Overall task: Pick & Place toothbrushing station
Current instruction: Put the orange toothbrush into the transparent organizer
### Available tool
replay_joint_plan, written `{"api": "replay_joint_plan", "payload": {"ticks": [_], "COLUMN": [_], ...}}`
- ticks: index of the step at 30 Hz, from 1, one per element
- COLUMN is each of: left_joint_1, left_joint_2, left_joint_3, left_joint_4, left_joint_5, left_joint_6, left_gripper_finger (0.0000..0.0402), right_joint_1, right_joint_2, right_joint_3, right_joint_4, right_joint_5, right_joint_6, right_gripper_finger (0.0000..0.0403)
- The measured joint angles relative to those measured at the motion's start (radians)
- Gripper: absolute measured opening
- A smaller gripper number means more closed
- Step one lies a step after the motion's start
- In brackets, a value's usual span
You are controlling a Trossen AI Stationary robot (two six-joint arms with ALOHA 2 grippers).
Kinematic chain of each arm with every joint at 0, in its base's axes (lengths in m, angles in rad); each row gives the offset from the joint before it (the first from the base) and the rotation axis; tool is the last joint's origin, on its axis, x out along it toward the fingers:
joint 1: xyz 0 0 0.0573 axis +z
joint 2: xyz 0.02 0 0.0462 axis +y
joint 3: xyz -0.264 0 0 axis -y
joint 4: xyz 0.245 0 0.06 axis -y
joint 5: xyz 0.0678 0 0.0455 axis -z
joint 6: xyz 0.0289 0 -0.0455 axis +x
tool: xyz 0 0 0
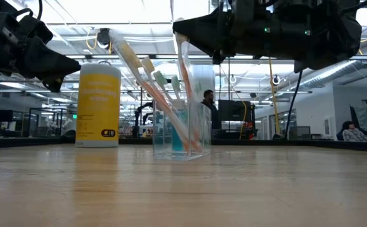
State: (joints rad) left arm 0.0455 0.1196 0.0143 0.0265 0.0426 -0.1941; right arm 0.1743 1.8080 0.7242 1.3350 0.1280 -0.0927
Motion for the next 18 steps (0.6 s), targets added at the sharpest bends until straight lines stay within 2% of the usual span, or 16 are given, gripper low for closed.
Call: {"api": "replay_joint_plan", "payload": {"ticks": [18], "left_joint_1": [0.000], "left_joint_2": [0.000], "left_joint_3": [0.000], "left_joint_4": [0.000], "left_joint_5": [0.000], "left_joint_6": [0.000], "left_gripper_finger": [0.0049], "right_joint_1": [0.020], "right_joint_2": [0.024], "right_joint_3": [-0.001], "right_joint_4": [-0.013], "right_joint_5": [0.003], "right_joint_6": [-0.050], "right_gripper_finger": [0.0039]}}
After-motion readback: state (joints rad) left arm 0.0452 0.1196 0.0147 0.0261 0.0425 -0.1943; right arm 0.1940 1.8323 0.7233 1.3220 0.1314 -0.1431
